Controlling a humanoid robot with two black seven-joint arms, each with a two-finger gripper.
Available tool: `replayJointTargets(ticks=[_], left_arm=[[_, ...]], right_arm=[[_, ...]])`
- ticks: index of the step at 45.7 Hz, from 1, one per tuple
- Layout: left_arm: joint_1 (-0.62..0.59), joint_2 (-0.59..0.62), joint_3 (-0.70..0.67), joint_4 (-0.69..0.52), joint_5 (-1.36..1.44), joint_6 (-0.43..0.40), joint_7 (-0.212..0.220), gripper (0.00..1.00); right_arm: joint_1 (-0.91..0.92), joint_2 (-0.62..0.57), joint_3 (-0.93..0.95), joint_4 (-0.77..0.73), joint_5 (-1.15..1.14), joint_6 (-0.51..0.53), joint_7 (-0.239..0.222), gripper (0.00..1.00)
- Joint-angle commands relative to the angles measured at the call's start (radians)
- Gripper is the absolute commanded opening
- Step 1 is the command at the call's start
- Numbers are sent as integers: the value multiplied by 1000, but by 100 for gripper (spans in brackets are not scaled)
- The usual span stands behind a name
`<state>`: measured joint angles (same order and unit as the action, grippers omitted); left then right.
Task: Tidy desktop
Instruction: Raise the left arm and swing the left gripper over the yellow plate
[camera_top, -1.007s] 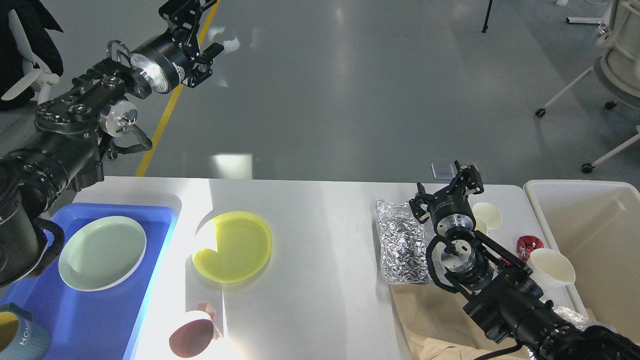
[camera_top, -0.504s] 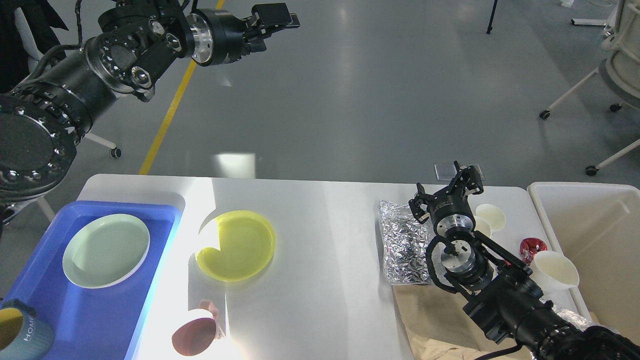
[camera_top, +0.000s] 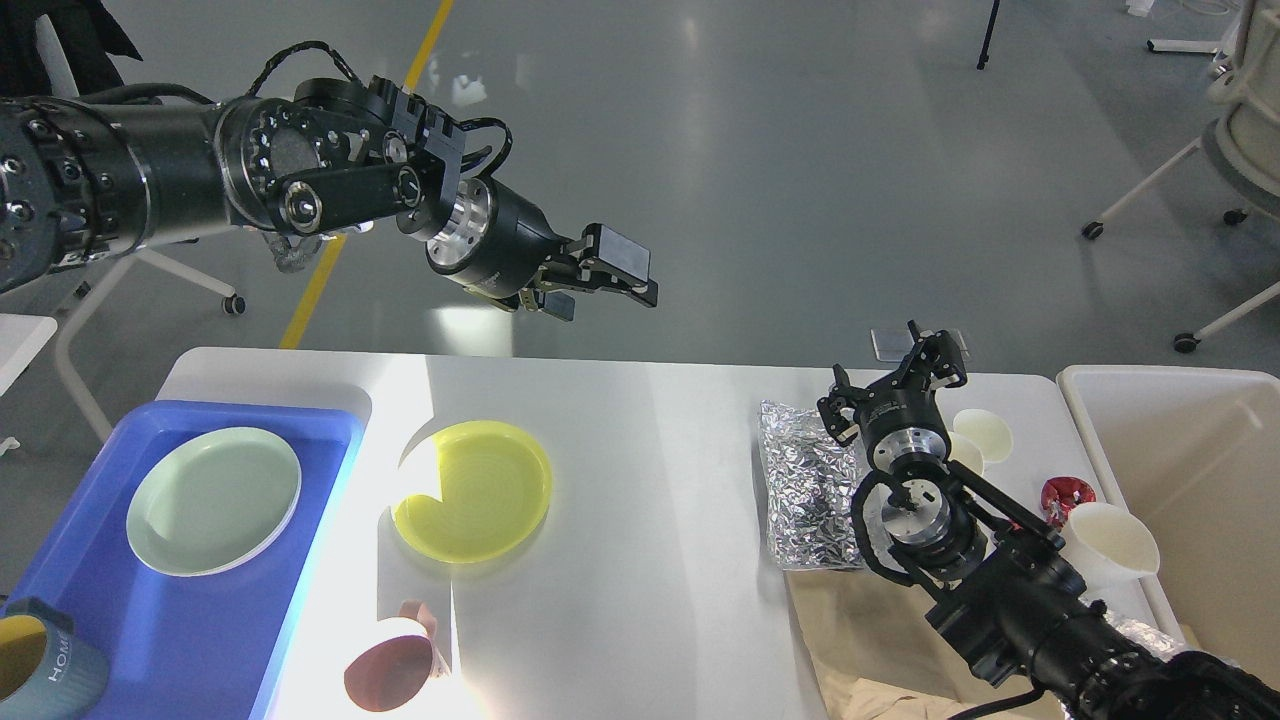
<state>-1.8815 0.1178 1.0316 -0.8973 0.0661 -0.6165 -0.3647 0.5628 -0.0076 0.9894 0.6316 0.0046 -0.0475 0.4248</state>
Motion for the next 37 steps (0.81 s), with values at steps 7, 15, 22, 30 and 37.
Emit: replayJointTargets(ticks=[7,15,22,30,37], left_arm=[[-8,-44,36,-26,0,0,0,98],[1,-44,54,-28,0,0,0,98],[7,-32,58,-28,0,0,0,98],[8,-43,129,-28,0,0,0,98],[32,-79,137,-28,-2,0,0,98]], right_arm=[[0,0,0,0,0,0,0,100],[0,0,0,0,0,0,0,100],[0,0,0,0,0,1,0,100],[-1,0,0,2,0,0,0,100],[-1,0,0,2,0,0,0,100]])
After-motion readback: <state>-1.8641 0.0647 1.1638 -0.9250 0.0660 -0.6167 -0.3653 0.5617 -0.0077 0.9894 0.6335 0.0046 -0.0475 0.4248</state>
